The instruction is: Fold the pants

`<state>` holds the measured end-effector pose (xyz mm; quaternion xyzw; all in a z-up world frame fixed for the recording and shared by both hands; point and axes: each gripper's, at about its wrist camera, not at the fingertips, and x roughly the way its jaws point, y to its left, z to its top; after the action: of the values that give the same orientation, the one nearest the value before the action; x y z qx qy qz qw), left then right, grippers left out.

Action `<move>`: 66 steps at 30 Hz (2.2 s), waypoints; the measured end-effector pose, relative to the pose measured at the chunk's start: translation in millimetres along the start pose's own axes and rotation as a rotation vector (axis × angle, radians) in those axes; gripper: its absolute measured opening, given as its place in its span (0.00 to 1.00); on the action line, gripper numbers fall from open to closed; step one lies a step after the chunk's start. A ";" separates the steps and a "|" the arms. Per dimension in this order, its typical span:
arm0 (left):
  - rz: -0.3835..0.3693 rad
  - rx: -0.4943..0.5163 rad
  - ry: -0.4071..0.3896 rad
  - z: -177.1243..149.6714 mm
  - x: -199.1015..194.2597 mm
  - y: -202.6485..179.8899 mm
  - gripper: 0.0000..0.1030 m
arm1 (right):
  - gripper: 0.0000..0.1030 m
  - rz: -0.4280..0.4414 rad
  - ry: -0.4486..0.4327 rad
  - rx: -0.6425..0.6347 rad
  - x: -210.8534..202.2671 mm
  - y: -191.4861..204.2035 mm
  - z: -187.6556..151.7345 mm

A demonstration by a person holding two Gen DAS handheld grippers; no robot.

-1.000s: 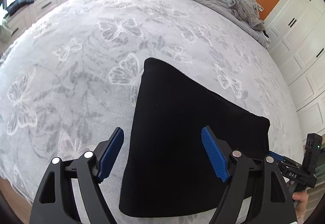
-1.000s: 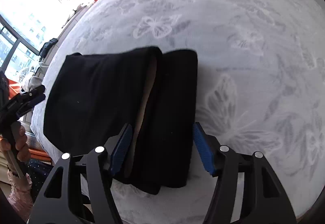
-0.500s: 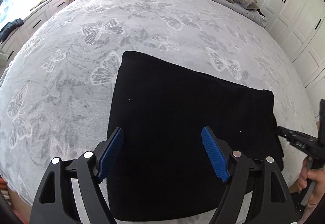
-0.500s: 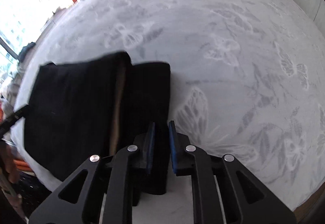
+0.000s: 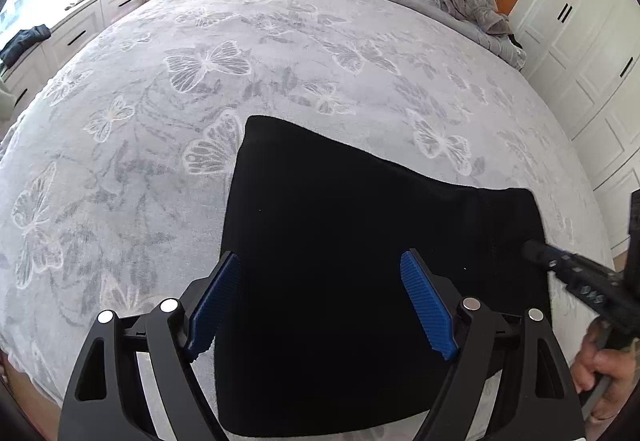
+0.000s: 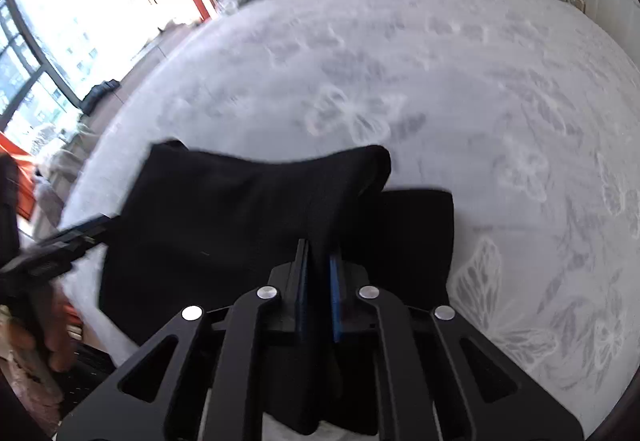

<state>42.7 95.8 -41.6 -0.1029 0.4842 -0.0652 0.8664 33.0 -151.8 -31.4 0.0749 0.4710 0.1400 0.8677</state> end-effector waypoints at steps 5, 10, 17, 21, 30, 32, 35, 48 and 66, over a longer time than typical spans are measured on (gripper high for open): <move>-0.010 -0.019 0.021 -0.2 2.6 5.9 0.78 | 0.12 -0.154 0.083 -0.096 21.2 -7.3 -7.2; 0.017 0.025 0.047 -7.9 9.5 0.9 0.79 | 0.36 -0.125 0.028 0.018 -1.5 -20.6 -18.1; -0.011 0.008 0.152 -22.6 30.2 9.4 0.83 | 0.74 -0.095 0.080 0.102 1.8 -41.1 -29.4; -0.128 -0.071 0.248 -32.2 42.6 25.7 0.84 | 0.79 0.013 0.184 0.208 25.0 -57.2 -47.9; -0.250 -0.048 0.186 -24.9 11.2 22.5 0.26 | 0.32 0.126 0.075 0.156 -5.9 -28.7 -37.7; -0.325 -0.063 0.174 -23.9 -16.8 23.5 0.25 | 0.33 0.161 0.037 0.143 -30.2 -19.6 -39.0; -0.270 -0.029 0.189 -38.9 -26.8 18.8 0.35 | 0.46 0.066 0.091 0.068 -30.6 -12.0 -54.1; -0.041 -0.058 0.223 -72.4 31.2 2.9 0.95 | 0.78 0.098 0.172 0.243 24.8 -48.3 -82.6; 0.047 0.126 -0.002 -71.1 -55.2 -71.0 0.24 | 0.34 0.097 -0.027 0.182 -39.9 6.7 -86.7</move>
<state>-47.8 30.5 -15.2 -0.0366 0.4805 -0.0751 0.8730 -61.5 -158.1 -45.1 0.1780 0.4660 0.1374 0.8557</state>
